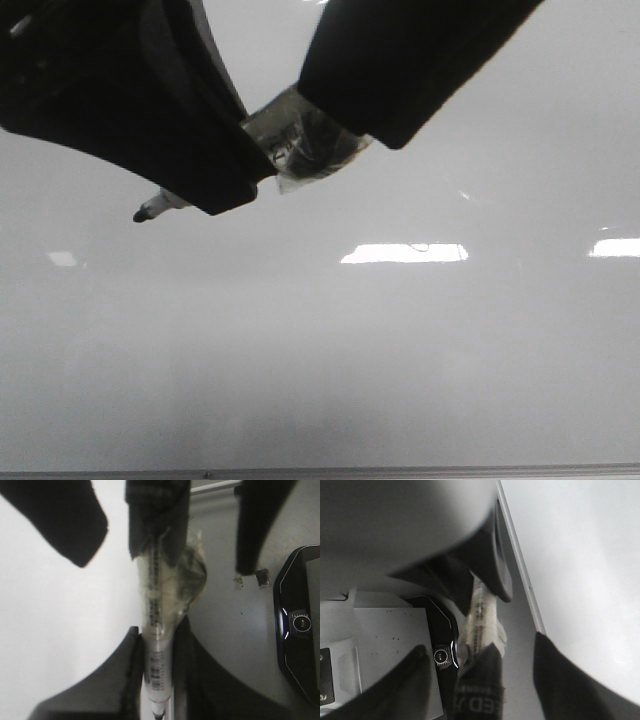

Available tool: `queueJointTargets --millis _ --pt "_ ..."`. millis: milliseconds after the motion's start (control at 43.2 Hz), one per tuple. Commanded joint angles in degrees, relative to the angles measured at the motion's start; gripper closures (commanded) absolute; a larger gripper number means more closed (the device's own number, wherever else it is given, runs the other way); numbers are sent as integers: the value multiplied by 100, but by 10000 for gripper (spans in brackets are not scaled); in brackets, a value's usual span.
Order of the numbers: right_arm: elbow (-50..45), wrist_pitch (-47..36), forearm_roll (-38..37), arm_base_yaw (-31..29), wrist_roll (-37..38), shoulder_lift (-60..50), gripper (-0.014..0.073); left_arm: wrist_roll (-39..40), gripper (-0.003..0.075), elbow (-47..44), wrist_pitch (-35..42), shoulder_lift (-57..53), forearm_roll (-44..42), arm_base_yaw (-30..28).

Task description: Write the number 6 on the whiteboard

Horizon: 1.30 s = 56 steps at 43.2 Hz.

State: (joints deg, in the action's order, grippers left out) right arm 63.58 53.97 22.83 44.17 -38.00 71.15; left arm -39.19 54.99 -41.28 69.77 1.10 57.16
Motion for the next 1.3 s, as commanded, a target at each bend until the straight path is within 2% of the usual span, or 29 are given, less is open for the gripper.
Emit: queueJointTargets --millis 0,255,347,440,556,602,695,834,927,996,1112,1135,1205,1274 --pt "198 -92 149 6 -69 -71 298 35 741 192 344 -140 24 39" --pt "198 -47 149 6 -71 -67 658 105 739 192 527 -151 35 39" --pt "198 -54 149 6 -76 -67 659 105 708 192 527 -151 35 39" --pt "198 -42 127 6 -76 -67 662 105 580 192 527 -151 35 39" --pt "154 121 -43 -72 -65 -124 662 105 316 192 571 -151 57 39" --pt "102 206 -100 -161 -59 -191 662 105 245 192 610 -151 57 39" --pt "-90 229 -251 -491 31 -435 659 105 182 192 654 -151 57 39" --pt "-521 -204 -734 -1315 438 -969 653 105 199 192 678 -151 57 39" --pt "-732 -525 -760 -1894 510 -1233 653 105 246 192 679 -151 57 39" --pt "-776 -635 -681 -2122 510 -1333 653 105 325 192 679 -151 57 39" --pt "-776 -603 -653 -2174 510 -1351 653 105 545 192 644 -151 57 39" --pt "-776 -596 -647 -2174 510 -1351 653 105 608 192 644 -151 57 39" --pt "-776 -588 -631 -2174 510 -1351 653 105 725 192 618 -151 71 39" --pt "-776 -588 -631 -2174 510 -1351 653 105 741 192 588 -162 101 39"
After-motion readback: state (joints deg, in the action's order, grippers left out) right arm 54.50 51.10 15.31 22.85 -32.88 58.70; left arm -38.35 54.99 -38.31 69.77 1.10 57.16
